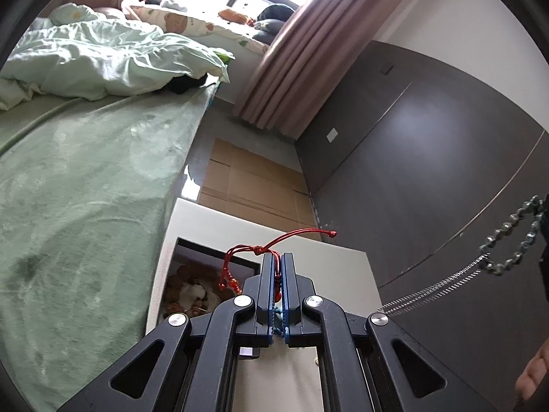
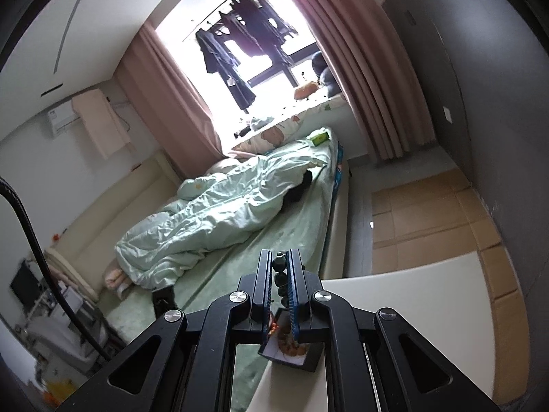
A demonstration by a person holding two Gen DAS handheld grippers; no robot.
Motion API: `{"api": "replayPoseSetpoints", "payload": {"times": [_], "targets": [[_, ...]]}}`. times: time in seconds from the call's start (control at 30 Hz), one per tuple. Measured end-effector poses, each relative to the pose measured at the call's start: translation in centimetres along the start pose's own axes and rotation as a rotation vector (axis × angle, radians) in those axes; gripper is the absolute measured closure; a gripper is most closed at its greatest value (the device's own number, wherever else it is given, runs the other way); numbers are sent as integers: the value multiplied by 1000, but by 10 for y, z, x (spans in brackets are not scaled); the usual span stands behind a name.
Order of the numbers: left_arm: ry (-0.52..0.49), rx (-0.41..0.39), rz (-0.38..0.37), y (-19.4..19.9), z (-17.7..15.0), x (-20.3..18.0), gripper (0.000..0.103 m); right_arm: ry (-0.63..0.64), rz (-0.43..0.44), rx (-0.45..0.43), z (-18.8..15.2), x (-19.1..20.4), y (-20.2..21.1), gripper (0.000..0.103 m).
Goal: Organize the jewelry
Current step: 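Lower both held items into the black box and open both grippers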
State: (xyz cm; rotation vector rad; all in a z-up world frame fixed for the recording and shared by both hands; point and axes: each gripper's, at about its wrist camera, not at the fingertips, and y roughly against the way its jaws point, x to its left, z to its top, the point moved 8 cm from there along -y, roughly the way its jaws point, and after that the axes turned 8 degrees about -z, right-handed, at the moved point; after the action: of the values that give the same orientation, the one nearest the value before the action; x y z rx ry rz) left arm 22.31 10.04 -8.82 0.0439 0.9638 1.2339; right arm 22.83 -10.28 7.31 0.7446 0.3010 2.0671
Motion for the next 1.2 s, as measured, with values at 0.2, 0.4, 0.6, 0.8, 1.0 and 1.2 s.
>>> {"api": "replayPoseSetpoints", "payload": {"times": [0.2, 0.4, 0.6, 0.8, 1.0, 1.2], "targets": [[31, -18, -5, 10, 6, 12, 100, 74, -33, 7, 10, 23, 4, 93], [56, -7, -10, 10, 6, 21, 100, 149, -56, 8, 16, 48, 3, 93], [74, 16, -5, 10, 3, 31, 100, 147, -50, 55, 4, 58, -23, 93], [84, 22, 19, 14, 4, 44, 100, 116, -10, 162, -33, 57, -78, 93], [107, 32, 36, 14, 5, 56, 100, 74, 17, 265, -73, 46, -127, 93], [99, 64, 37, 4, 1, 53, 100, 31, 25, 375, -105, 28, -155, 81]]}}
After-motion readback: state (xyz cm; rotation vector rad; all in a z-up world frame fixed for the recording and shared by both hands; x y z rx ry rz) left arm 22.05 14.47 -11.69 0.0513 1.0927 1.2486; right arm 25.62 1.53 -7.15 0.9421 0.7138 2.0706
